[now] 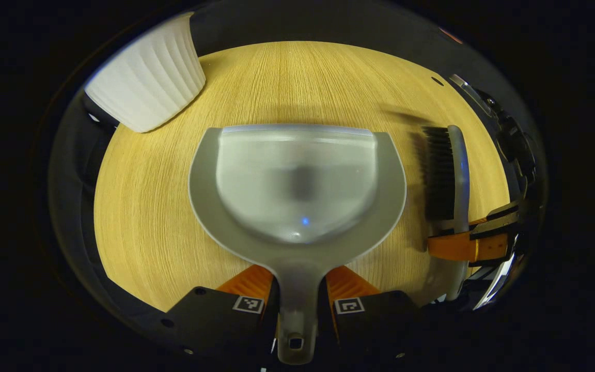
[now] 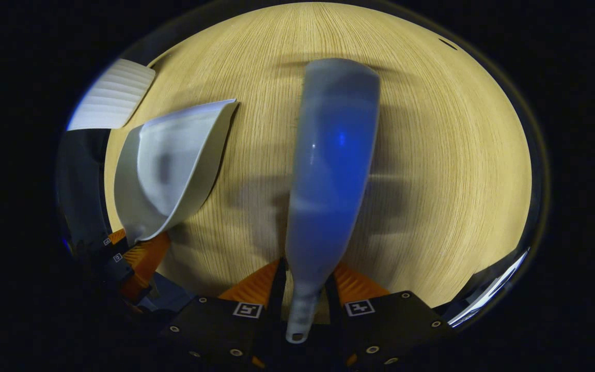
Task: Pick up the small broom and dustpan from the desktop, sweep the trash into the dustpan with the broom, and then empty the trash into the garbage bin.
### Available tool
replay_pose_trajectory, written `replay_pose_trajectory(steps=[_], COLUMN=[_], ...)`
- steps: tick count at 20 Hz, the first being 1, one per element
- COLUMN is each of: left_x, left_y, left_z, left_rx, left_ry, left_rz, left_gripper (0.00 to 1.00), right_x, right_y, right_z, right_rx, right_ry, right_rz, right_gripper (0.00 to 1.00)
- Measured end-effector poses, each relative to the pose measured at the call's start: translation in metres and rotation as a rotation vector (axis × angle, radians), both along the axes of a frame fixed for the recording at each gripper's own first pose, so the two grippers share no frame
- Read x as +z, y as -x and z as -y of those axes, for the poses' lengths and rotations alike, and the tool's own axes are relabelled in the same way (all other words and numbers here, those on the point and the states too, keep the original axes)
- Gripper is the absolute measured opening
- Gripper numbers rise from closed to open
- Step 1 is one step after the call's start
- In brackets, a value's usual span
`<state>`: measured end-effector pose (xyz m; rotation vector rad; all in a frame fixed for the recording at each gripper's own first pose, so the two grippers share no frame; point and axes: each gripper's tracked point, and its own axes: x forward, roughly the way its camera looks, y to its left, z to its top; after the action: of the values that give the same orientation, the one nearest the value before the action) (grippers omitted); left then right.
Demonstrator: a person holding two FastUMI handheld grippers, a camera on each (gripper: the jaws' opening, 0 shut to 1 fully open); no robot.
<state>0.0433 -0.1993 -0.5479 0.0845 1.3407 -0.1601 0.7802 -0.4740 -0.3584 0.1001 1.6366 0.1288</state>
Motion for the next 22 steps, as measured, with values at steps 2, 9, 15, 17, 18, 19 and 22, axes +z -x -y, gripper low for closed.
replay_pose_trajectory(steps=[2, 9, 15, 17, 18, 19, 22], left_x=[-0.001, 0.005, 0.008, 0.008, 0.010, 0.012, 0.020], left_y=[-0.002, -0.013, -0.008, -0.007, -0.007, -0.007, -0.012], left_z=[-0.001, -0.011, -0.013, -0.010, -0.010, -0.011, -0.009], left_rx=[-0.005, -0.045, -0.019, -0.006, 0.002, 0.009, 0.012], left_ry=[-0.001, -0.035, -0.018, -0.008, -0.004, -0.005, -0.005], left_rz=[0.011, 0.084, 0.090, 0.096, 0.104, 0.111, 0.165], left_gripper=[0.35, 0.41, 0.42, 0.44, 0.45, 0.45, 0.47], right_x=[0.003, 0.004, 0.013, 0.022, 0.029, 0.034, 0.052], right_y=[-0.003, -0.004, 0.011, 0.016, 0.009, 0.007, 0.006], right_z=[0.000, 0.017, 0.015, 0.015, 0.017, 0.016, 0.016], right_rx=[-0.007, -0.008, -0.031, -0.054, -0.061, -0.073, -0.091], right_ry=[-0.016, -0.005, -0.030, -0.043, -0.054, -0.064, -0.084], right_rz=[0.010, 0.041, 0.069, 0.100, 0.119, 0.140, 0.223], right_gripper=[0.39, 0.53, 0.54, 0.54, 0.54, 0.54, 0.58])
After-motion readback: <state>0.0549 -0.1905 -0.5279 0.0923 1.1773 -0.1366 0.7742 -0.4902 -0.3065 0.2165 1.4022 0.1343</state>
